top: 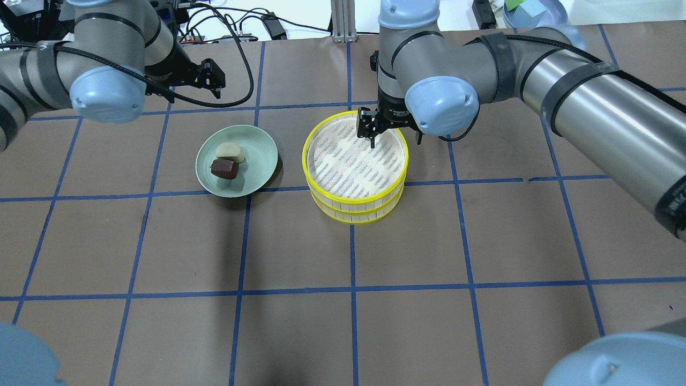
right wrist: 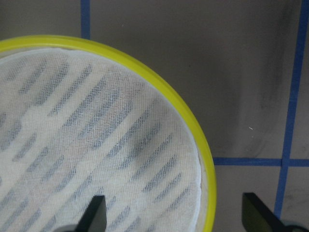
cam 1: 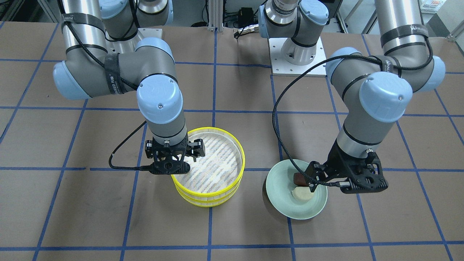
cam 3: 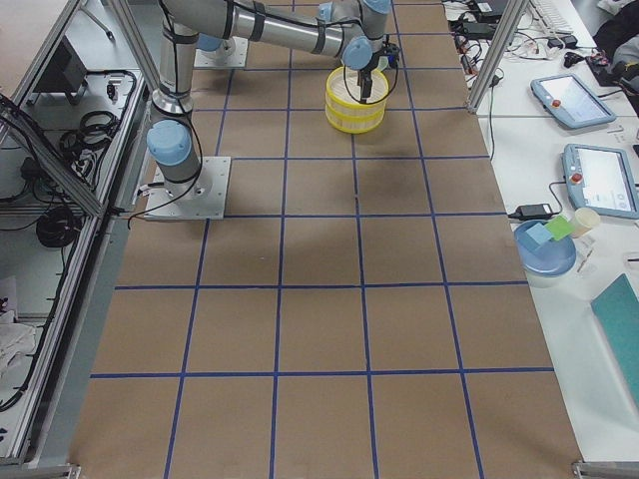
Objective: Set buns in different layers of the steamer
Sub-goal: 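Lift the top tier aside with right gripper while left grasps white bun, then carry the white bun with the left gripper into the bottom tier, release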
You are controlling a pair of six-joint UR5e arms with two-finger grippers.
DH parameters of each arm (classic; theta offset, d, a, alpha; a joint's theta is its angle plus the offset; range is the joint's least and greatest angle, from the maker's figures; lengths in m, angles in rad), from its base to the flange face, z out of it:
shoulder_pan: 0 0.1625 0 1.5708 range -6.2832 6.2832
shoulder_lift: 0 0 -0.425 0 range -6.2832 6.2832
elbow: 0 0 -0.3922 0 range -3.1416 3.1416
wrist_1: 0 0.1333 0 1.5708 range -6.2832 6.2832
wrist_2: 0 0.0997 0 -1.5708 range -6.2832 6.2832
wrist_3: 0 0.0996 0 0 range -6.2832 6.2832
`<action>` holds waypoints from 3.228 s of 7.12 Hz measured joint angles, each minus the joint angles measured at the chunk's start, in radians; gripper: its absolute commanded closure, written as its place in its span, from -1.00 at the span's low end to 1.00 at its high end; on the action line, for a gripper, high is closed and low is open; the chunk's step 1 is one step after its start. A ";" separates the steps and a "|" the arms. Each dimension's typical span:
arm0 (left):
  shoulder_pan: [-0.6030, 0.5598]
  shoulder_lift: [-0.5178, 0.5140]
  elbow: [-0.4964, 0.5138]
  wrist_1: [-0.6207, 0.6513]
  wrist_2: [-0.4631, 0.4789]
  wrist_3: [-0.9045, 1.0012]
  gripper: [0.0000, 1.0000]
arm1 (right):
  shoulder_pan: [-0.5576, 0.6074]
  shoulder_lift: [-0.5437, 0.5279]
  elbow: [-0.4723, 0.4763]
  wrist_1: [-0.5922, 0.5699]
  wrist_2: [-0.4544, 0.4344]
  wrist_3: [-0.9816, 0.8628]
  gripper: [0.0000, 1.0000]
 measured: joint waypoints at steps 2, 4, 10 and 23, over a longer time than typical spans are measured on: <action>0.001 -0.085 0.001 0.052 -0.008 0.043 -0.95 | -0.004 0.012 0.009 -0.013 0.000 -0.019 0.25; 0.001 -0.141 -0.004 0.059 -0.024 0.099 -0.95 | -0.017 0.013 0.012 -0.009 -0.003 -0.045 0.94; 0.008 -0.193 -0.043 0.052 -0.026 0.182 -0.90 | -0.118 -0.166 -0.007 0.237 -0.017 -0.080 1.00; -0.034 -0.089 0.028 -0.029 -0.115 0.028 1.00 | -0.426 -0.442 -0.002 0.491 -0.102 -0.530 1.00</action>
